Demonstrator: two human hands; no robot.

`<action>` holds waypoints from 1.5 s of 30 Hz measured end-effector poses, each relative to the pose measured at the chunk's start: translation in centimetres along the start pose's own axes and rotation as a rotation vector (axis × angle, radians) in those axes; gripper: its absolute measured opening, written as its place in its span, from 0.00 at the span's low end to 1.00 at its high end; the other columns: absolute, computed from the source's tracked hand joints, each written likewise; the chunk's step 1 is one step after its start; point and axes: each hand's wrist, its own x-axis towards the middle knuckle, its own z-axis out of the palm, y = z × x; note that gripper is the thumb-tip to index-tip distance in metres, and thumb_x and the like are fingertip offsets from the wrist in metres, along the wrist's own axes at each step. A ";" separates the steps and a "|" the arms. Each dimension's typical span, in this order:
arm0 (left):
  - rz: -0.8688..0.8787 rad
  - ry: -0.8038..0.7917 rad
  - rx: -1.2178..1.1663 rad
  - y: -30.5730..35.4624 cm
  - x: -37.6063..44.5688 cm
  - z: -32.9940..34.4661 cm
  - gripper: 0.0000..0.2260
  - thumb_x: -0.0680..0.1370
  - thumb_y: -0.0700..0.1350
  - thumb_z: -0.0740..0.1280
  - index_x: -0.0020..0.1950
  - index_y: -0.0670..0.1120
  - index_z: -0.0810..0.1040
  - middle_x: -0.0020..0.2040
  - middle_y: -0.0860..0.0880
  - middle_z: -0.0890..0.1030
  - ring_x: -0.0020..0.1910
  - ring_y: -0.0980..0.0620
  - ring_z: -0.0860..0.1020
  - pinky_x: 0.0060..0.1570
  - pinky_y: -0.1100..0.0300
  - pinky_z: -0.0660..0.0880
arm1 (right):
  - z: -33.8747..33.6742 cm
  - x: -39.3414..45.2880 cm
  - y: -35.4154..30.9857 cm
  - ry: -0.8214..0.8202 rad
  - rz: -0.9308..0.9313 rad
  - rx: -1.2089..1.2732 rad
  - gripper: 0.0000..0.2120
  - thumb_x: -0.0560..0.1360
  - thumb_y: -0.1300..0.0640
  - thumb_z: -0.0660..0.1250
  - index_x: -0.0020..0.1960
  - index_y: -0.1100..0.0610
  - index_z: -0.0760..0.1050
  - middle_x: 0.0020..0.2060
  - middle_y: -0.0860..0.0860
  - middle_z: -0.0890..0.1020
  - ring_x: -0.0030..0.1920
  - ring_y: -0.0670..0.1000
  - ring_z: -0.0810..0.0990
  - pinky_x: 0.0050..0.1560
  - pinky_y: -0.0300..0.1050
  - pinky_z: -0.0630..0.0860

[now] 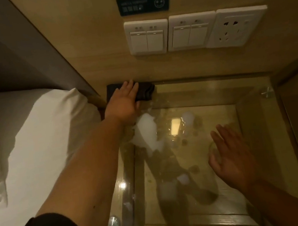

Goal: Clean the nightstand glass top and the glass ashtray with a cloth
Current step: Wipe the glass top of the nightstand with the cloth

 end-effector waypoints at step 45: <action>-0.502 0.182 -1.110 5.6 -14.9 -5.3 0.09 0.81 0.48 0.58 0.58 0.50 0.75 0.50 0.51 0.81 0.50 0.52 0.80 0.45 0.60 0.76 | -0.5 0.0 -0.2 -0.056 0.014 0.030 0.30 0.73 0.47 0.55 0.70 0.63 0.68 0.72 0.62 0.67 0.72 0.63 0.63 0.72 0.62 0.58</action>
